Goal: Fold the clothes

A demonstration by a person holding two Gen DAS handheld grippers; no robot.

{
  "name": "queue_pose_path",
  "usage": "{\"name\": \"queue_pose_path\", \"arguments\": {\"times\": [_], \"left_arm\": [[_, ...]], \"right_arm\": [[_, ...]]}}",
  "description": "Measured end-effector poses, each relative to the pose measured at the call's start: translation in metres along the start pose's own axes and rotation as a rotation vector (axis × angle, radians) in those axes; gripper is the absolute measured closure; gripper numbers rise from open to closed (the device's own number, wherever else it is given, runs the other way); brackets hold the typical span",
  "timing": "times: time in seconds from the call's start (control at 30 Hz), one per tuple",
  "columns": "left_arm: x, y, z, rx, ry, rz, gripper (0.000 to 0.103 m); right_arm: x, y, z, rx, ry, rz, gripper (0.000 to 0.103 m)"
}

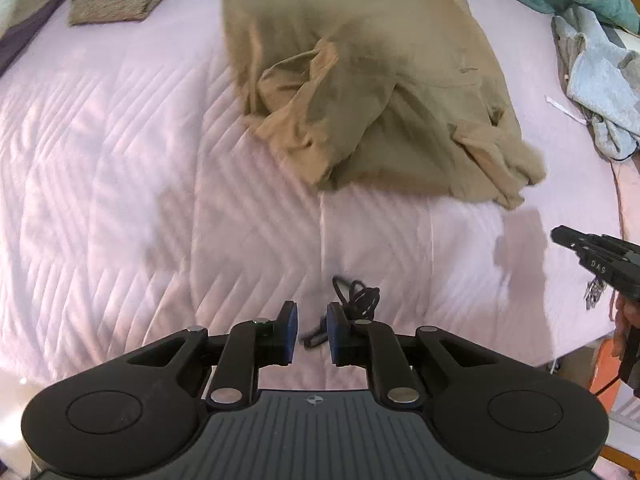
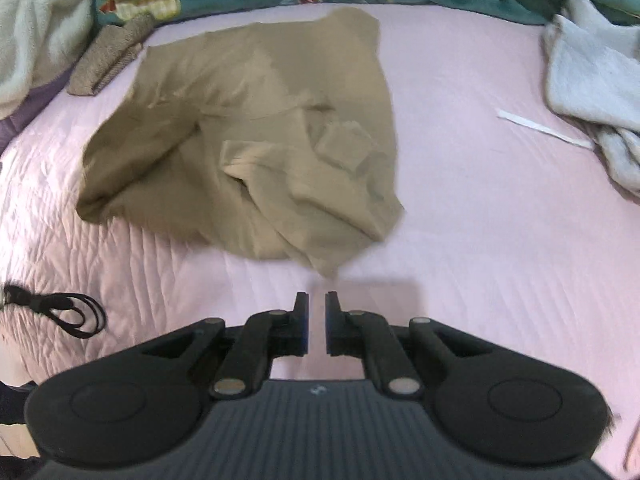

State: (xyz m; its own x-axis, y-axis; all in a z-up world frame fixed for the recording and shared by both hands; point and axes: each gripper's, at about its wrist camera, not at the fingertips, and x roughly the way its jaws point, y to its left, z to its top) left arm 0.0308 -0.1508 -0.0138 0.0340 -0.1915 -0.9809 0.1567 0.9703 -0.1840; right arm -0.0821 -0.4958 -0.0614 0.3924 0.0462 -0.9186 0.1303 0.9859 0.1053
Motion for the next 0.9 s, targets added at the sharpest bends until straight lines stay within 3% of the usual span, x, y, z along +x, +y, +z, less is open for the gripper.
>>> {"name": "queue_pose_path", "arguments": {"times": [0.13,0.2,0.27,0.43,0.5,0.67,0.73,0.9], "left_arm": [[-0.010,-0.001,-0.022,-0.007,0.038,0.006,0.082],[-0.006,-0.004,-0.032,-0.002,0.056,0.002,0.081],[0.000,-0.009,-0.036,0.033,0.059,0.031,0.076],[0.013,-0.007,-0.041,-0.016,0.117,0.034,0.062],[0.013,-0.002,-0.063,-0.030,0.154,0.077,0.062],[0.005,0.017,-0.096,-0.061,0.264,0.098,0.061],[-0.001,0.022,-0.093,-0.078,0.240,0.113,0.061],[0.013,-0.002,-0.010,0.027,-0.026,0.107,0.057]], "right_arm": [[-0.018,0.007,0.010,-0.019,-0.054,-0.027,0.082],[-0.016,0.014,0.020,-0.046,-0.081,-0.037,0.058],[-0.011,0.021,0.031,-0.074,-0.106,-0.046,0.049],[0.005,0.036,0.058,-0.131,-0.141,-0.040,0.049],[0.013,0.042,0.065,-0.146,-0.138,-0.027,0.049],[0.024,0.046,0.070,-0.164,-0.105,-0.002,0.049],[0.026,0.048,0.070,-0.179,-0.102,-0.007,0.049],[0.035,0.046,0.077,-0.205,-0.114,-0.040,0.049]]}}
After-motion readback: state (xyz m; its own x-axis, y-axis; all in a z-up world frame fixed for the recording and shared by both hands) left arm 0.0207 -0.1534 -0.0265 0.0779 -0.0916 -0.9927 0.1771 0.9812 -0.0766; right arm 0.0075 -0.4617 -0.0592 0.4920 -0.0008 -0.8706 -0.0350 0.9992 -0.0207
